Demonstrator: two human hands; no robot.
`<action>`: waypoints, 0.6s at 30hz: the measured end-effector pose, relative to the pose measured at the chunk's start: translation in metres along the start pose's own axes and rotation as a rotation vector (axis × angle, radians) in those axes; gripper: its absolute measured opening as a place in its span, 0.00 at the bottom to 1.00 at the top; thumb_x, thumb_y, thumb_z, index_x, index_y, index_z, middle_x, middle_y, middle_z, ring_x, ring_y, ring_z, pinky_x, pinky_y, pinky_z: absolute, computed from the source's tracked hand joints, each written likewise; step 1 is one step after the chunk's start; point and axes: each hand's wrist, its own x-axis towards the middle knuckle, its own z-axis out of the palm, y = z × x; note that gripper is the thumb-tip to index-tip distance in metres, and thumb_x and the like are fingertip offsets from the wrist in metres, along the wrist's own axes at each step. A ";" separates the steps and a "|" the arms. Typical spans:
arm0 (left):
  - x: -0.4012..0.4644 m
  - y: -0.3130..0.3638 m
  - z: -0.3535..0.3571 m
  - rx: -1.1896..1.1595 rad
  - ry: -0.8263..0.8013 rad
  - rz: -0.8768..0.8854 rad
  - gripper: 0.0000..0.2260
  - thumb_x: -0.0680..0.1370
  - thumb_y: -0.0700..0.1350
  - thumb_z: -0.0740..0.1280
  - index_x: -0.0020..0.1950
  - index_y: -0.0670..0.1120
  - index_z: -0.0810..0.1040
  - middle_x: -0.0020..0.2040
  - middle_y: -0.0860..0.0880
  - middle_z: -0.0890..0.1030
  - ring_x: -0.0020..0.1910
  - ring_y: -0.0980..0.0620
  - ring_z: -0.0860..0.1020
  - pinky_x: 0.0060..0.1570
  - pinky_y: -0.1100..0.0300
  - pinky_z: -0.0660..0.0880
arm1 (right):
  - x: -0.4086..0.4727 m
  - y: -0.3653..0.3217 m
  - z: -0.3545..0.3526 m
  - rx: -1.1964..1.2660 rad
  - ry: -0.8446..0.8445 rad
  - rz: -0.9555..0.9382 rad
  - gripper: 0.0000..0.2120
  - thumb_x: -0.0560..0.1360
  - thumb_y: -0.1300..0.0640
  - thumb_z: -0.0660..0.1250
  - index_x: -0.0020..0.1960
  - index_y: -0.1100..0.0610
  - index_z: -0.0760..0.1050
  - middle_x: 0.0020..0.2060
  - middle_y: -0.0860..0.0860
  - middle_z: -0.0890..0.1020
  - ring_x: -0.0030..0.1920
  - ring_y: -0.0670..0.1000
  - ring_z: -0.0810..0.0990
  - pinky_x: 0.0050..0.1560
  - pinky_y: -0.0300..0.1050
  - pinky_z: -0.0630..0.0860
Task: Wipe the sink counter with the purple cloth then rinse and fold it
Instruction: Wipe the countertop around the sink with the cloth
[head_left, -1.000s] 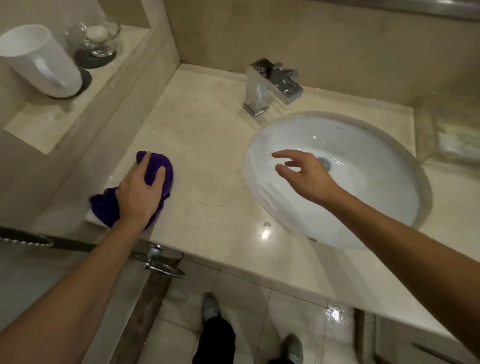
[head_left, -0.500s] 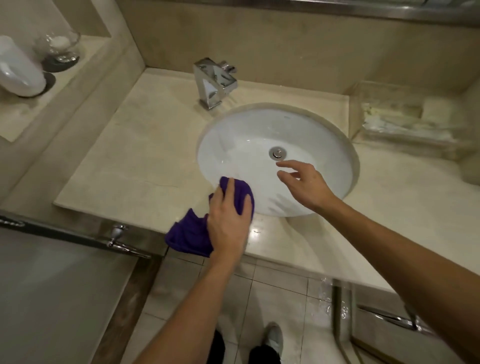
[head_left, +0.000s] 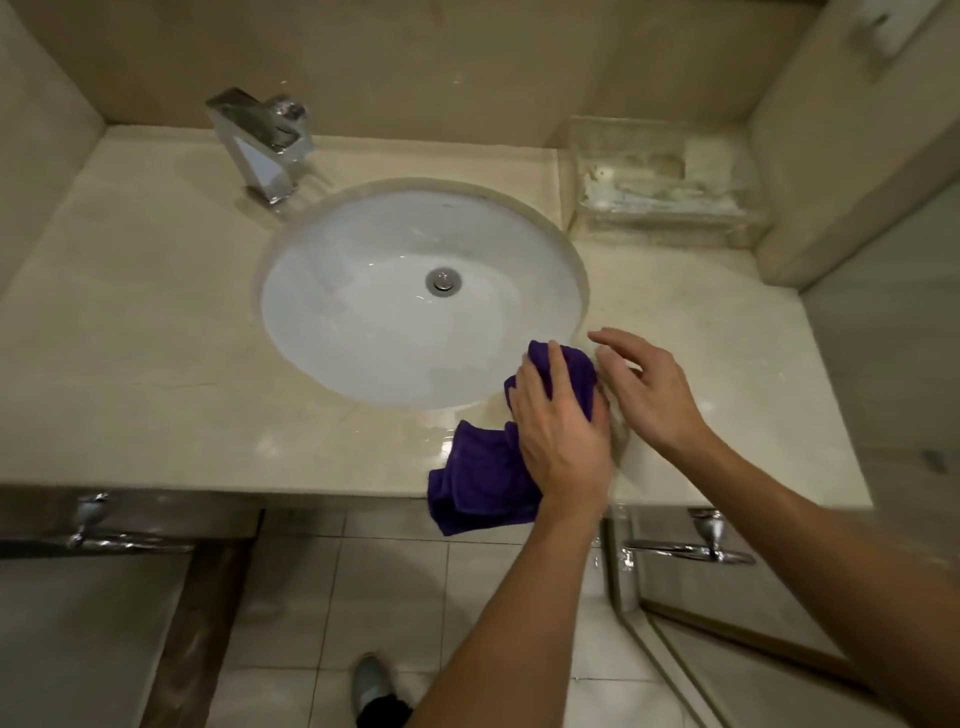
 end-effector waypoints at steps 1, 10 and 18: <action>-0.003 0.012 0.008 -0.018 -0.034 -0.001 0.30 0.82 0.56 0.63 0.81 0.50 0.57 0.80 0.43 0.60 0.77 0.41 0.62 0.70 0.42 0.69 | -0.005 0.006 -0.010 0.008 0.014 0.008 0.15 0.85 0.54 0.60 0.68 0.53 0.78 0.67 0.45 0.78 0.64 0.38 0.75 0.62 0.31 0.70; 0.023 -0.004 -0.043 0.009 -0.286 0.273 0.23 0.85 0.51 0.55 0.81 0.48 0.60 0.77 0.47 0.67 0.75 0.48 0.67 0.74 0.52 0.65 | -0.021 0.021 -0.020 0.108 0.042 0.133 0.22 0.82 0.46 0.62 0.73 0.51 0.74 0.67 0.48 0.79 0.66 0.46 0.77 0.70 0.51 0.73; 0.081 -0.060 -0.115 0.492 -0.374 0.370 0.23 0.83 0.54 0.54 0.77 0.49 0.67 0.76 0.48 0.70 0.72 0.46 0.70 0.69 0.45 0.66 | -0.035 -0.021 0.052 -0.554 0.101 0.176 0.39 0.74 0.32 0.59 0.81 0.43 0.53 0.83 0.54 0.50 0.81 0.62 0.49 0.78 0.63 0.53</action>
